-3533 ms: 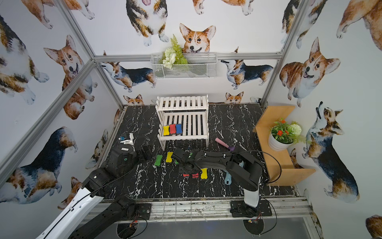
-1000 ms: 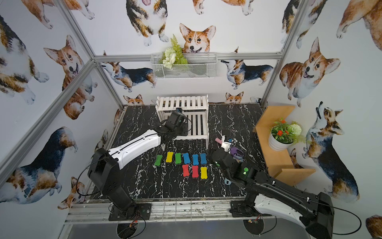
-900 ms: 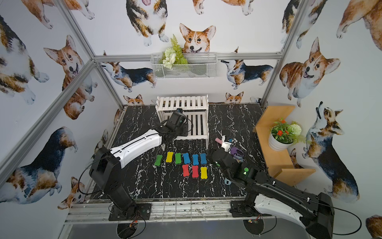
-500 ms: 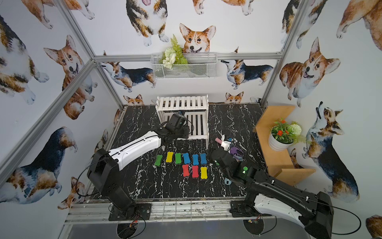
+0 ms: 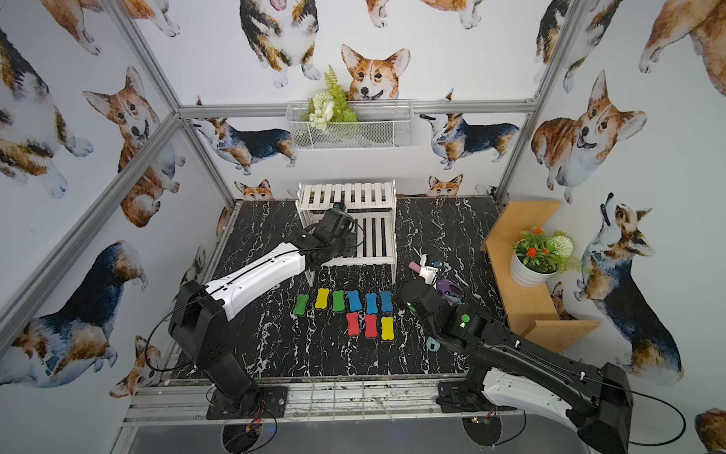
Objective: Remove the whiteboard erasers from the shelf
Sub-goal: Pick up the whiteboard eraser from the shelf.
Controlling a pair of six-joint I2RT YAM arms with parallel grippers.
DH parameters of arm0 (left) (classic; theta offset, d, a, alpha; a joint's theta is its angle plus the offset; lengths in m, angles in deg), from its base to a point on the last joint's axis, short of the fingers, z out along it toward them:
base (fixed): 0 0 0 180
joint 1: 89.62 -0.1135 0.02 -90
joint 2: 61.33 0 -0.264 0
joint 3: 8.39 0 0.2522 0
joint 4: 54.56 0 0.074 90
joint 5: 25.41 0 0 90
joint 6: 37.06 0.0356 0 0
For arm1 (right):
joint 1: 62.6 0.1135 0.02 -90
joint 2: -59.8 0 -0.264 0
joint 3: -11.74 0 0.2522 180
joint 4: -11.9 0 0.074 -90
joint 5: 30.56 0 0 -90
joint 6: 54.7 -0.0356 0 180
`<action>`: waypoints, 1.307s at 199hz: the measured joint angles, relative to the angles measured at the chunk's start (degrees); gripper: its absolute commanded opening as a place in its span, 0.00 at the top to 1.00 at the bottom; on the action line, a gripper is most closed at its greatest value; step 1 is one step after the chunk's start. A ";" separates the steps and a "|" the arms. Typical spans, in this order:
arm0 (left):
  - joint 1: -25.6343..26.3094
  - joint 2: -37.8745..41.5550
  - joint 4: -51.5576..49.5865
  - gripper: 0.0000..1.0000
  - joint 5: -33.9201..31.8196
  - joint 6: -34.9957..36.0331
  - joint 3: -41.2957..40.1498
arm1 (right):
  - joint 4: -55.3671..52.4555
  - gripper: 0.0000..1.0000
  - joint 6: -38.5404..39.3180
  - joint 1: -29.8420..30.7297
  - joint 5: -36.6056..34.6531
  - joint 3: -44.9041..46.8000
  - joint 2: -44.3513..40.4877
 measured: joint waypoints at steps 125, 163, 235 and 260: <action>0.02 -3.15 -1.18 0.39 -1.99 -0.17 1.46 | -0.50 0.44 -0.02 -0.70 0.02 0.44 -1.14; 0.09 -4.13 -1.31 0.44 -3.15 -0.13 1.46 | -0.72 0.44 -0.02 -0.81 0.04 0.85 -1.55; 0.13 -4.26 -2.99 0.61 -3.63 -0.13 2.56 | -1.01 0.44 -0.11 -1.27 0.22 1.53 -2.32; 0.35 -3.91 -3.98 0.62 -2.86 -0.17 4.09 | -1.07 0.44 -0.24 -1.51 0.24 1.84 -2.60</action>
